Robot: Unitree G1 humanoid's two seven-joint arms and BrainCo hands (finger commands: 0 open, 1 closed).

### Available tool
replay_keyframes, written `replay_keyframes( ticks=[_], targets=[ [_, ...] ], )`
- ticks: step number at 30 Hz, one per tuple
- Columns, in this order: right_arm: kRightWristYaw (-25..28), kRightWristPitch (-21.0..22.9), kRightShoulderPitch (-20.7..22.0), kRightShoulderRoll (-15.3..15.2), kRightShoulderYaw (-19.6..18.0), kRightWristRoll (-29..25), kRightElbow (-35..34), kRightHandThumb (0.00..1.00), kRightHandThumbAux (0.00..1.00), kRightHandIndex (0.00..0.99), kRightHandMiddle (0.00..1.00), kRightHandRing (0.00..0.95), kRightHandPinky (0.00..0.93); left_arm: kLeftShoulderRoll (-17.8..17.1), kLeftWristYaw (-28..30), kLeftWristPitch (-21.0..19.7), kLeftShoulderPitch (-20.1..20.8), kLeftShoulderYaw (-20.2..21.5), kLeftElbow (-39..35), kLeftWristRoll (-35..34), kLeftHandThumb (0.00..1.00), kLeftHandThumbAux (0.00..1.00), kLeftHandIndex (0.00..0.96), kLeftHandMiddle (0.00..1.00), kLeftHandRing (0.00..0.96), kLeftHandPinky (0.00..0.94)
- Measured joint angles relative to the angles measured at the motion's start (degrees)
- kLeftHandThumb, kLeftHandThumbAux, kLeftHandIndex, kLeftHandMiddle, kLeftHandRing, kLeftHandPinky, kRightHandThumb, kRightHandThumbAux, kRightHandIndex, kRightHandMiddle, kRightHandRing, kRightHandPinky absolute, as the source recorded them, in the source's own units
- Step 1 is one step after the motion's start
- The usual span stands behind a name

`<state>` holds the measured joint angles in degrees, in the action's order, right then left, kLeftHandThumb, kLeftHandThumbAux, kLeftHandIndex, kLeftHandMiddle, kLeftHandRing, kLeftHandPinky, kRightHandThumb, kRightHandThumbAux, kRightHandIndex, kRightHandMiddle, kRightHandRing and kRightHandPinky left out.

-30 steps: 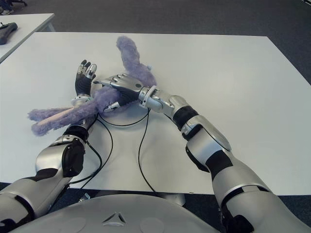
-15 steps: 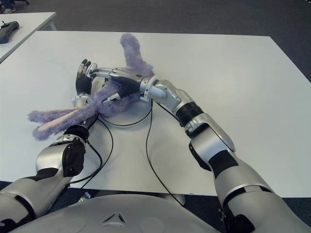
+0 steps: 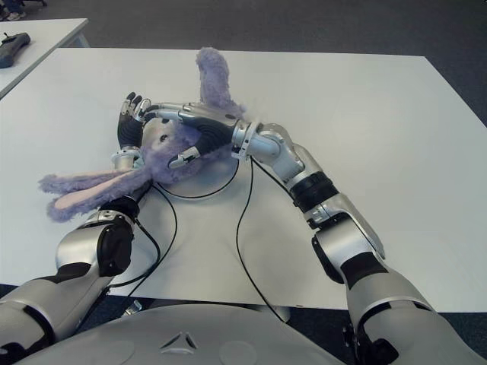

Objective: Put the doll into the plate.

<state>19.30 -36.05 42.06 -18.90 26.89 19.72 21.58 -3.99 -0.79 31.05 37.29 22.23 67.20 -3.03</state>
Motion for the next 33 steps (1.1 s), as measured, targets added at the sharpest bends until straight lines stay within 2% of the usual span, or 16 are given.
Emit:
replay_keyframes(
  ticks=[7,17,20,25,26,29,33],
  targets=[
    [-3.4,-0.3,-2.3,-0.7,-3.4,0.9,-4.3,0.091,0.352,0.000,0.000,0.000,0.000,0.0,0.9,-0.1,0.1,0.4,0.0,-0.6,0.009,0.531,0.080,0.110,0.113,0.138],
    [-8.8,-3.5,-6.0,-1.1,-8.4,0.3,-8.6,0.113,0.401,0.000,0.000,0.000,0.000,0.0,0.9,0.0,0.1,0.1,0.0,-0.6,0.000,0.515,0.081,0.109,0.102,0.120],
    [-9.8,-4.6,-7.1,-0.8,-9.9,-0.8,-9.4,0.144,0.440,0.027,0.013,0.000,0.000,0.0,0.9,-0.1,0.1,-0.1,0.0,-0.5,0.000,0.510,0.082,0.109,0.097,0.105],
    [-10.8,-6.4,-8.4,1.0,-12.6,-6.4,-9.4,0.168,0.473,0.056,0.043,0.000,0.000,0.0,0.9,-0.2,0.1,-0.3,0.0,-0.5,0.000,0.515,0.078,0.100,0.085,0.094],
    [-11.4,-7.3,-8.5,2.2,-14.1,-9.2,-9.2,0.168,0.473,0.056,0.043,0.000,0.000,0.0,0.9,-0.2,0.1,-0.4,0.0,-0.5,0.000,0.515,0.078,0.100,0.085,0.094],
    [-12.8,-8.5,-8.4,3.5,-15.6,-9.9,-8.0,0.106,0.468,0.084,0.098,0.044,0.003,0.0,0.9,-0.2,0.1,-0.5,0.0,-0.5,0.000,0.498,0.081,0.091,0.080,0.089],
    [-15.6,-10.3,-8.1,5.8,-18.0,-10.9,-5.3,0.084,0.494,0.072,0.092,0.040,0.005,0.0,0.9,-0.2,0.1,-0.8,0.0,-0.3,0.000,0.489,0.085,0.098,0.084,0.094]
  ],
)
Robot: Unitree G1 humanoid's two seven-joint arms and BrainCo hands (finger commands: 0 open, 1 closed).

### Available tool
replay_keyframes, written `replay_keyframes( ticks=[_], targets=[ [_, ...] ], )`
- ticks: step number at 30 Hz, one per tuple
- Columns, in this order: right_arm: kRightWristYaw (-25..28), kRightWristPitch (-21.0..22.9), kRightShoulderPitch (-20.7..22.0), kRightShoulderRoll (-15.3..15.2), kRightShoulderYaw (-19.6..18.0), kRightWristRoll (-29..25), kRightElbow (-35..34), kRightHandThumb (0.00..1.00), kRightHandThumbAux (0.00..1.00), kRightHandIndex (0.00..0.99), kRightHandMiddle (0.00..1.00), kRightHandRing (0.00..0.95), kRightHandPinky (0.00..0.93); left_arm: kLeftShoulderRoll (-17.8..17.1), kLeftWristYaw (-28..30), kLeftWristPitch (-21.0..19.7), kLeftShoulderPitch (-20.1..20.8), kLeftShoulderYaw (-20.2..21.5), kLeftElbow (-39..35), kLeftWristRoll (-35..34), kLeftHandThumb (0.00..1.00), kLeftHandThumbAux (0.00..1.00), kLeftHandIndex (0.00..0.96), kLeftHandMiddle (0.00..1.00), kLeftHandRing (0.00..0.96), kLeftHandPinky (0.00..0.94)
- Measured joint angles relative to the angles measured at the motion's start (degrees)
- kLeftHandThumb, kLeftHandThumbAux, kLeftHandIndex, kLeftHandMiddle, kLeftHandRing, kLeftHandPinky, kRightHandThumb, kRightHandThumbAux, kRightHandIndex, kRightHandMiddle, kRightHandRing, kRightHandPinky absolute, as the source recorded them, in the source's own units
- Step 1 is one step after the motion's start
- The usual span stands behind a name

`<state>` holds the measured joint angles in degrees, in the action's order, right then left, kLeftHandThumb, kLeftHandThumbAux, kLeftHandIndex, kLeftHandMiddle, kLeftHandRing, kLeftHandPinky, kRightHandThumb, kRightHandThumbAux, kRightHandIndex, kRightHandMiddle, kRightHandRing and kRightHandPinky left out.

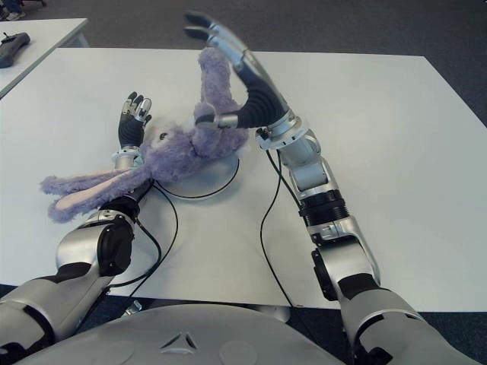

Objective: Put the doll into the plate.

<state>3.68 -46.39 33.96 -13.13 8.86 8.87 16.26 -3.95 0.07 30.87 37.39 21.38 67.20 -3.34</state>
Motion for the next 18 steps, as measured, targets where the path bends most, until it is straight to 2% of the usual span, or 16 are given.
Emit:
replay_keyframes(
  ticks=[8,11,18],
  targets=[
    [-4.2,-0.9,0.8,2.4,-3.1,0.1,4.8,0.085,0.555,0.050,0.054,0.003,0.000,0.0,-0.3,0.0,0.0,-0.2,0.0,0.0,0.000,0.489,0.088,0.100,0.086,0.093],
    [-5.2,-0.8,1.5,2.9,-3.8,0.1,6.6,0.073,0.545,0.014,0.025,0.000,0.000,0.0,-0.3,0.0,0.0,-0.2,0.0,0.1,0.000,0.489,0.088,0.099,0.085,0.092],
    [-6.7,-1.2,7.1,3.0,-6.0,-0.1,17.6,0.036,0.504,0.000,0.000,0.000,0.000,0.0,-0.3,0.0,0.0,-0.2,0.0,0.0,0.000,0.490,0.087,0.098,0.082,0.087]
  ],
)
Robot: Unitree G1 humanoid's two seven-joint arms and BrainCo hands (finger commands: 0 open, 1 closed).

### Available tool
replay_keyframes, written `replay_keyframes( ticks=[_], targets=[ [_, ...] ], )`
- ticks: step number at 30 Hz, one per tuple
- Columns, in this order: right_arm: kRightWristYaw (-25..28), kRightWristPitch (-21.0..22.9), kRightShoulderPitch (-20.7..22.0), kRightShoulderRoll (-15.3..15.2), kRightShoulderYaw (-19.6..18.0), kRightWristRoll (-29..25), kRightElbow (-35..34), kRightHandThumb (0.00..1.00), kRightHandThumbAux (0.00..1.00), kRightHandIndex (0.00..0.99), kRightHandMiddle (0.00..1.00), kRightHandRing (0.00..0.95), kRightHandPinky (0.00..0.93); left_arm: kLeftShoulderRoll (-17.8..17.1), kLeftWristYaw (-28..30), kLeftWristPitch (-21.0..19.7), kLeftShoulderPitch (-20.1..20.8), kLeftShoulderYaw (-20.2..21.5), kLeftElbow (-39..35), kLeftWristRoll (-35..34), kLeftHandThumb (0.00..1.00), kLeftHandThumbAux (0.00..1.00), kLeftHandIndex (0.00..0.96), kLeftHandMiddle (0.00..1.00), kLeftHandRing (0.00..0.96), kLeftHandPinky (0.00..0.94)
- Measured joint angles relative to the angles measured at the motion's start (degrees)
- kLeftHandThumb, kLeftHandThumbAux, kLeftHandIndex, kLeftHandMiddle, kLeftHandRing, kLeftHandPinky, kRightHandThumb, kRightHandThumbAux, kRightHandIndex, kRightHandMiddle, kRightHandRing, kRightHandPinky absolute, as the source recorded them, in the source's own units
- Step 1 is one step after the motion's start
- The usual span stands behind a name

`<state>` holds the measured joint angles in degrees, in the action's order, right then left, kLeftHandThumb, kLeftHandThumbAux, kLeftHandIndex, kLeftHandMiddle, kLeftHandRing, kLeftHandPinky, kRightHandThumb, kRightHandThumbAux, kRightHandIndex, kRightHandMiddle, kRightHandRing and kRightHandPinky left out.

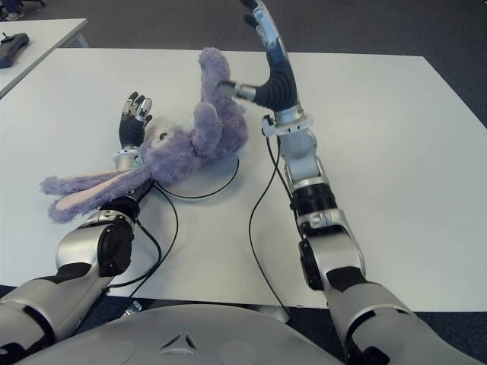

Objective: Put the doll into the plate.

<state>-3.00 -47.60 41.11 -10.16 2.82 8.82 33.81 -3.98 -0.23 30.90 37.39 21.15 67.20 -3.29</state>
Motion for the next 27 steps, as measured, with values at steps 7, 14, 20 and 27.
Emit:
replay_keyframes(
  ticks=[7,14,20,27],
  targets=[
    [-3.6,-0.6,7.6,-2.0,-2.8,0.2,14.2,0.000,0.466,0.000,0.000,0.000,0.000,0.0,0.0,0.0,0.0,-0.1,0.0,0.0,0.000,0.496,0.086,0.096,0.081,0.090],
    [-9.1,-0.5,12.6,-3.8,-4.1,0.8,23.9,0.000,0.489,0.000,0.000,0.000,0.000,0.0,0.0,0.0,0.1,-0.1,0.0,0.0,0.000,0.499,0.086,0.096,0.082,0.094],
    [-12.6,1.7,14.7,-4.2,-4.5,0.9,30.7,0.000,0.509,0.000,0.000,0.000,0.000,-0.1,0.0,0.1,0.1,-0.1,0.0,0.0,0.000,0.496,0.083,0.094,0.081,0.091],
    [-12.7,8.1,15.9,-3.1,-6.4,-0.2,36.7,0.000,0.532,0.000,0.000,0.000,0.000,-0.1,0.0,0.1,0.1,-0.1,0.0,0.0,0.000,0.488,0.080,0.091,0.075,0.080]
  ],
)
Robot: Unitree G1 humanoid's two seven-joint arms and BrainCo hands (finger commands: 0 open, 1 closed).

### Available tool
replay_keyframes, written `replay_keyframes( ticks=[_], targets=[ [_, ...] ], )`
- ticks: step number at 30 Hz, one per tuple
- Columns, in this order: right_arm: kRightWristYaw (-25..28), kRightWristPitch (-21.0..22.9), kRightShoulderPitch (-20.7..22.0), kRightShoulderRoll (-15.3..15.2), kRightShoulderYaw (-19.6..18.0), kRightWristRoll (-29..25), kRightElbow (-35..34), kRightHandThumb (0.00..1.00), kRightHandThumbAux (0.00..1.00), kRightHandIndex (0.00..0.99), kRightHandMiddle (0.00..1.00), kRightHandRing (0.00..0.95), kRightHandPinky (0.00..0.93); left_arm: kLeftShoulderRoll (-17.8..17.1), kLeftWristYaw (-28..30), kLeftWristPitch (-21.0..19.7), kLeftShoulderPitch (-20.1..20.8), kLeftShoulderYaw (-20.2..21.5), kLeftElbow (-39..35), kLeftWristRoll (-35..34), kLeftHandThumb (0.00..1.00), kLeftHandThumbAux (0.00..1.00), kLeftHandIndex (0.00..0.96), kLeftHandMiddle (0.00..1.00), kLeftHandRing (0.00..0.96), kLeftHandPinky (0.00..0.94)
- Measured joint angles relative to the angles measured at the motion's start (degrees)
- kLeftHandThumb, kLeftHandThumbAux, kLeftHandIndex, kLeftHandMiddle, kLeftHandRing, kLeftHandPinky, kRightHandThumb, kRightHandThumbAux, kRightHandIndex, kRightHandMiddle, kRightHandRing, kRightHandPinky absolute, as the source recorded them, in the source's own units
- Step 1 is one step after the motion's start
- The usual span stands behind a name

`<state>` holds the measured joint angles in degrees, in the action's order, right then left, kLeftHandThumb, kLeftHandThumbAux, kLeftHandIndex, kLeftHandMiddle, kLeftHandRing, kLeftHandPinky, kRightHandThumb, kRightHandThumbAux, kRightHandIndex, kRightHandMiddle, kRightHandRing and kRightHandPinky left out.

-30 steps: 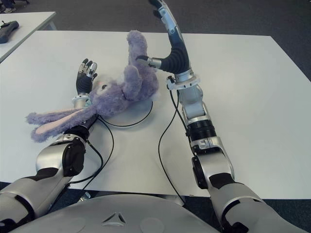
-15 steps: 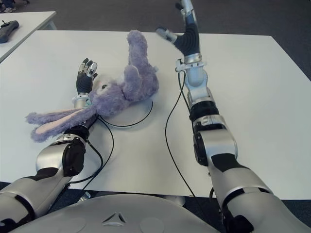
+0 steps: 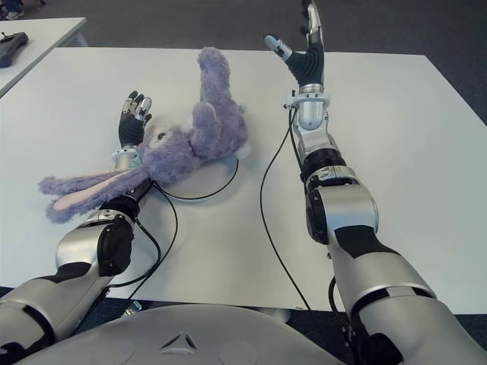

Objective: Put the doll into the plate.

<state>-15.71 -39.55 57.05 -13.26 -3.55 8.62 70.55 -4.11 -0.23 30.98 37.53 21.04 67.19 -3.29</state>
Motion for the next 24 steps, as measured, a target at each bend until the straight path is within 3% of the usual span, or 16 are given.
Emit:
replay_keyframes(
  ticks=[10,24],
  targets=[
    [4.2,8.7,0.0,0.9,-4.5,-2.6,4.3,0.000,0.558,0.000,0.000,0.000,0.000,0.0,0.0,0.0,0.0,-0.1,0.0,0.0,0.000,0.484,0.085,0.091,0.074,0.082],
    [9.6,14.7,-0.1,1.1,-10.2,-5.0,5.5,0.000,0.571,0.000,0.018,0.000,0.000,-0.1,0.0,0.0,0.0,-0.1,0.0,0.0,0.000,0.489,0.082,0.091,0.077,0.088]
  ],
)
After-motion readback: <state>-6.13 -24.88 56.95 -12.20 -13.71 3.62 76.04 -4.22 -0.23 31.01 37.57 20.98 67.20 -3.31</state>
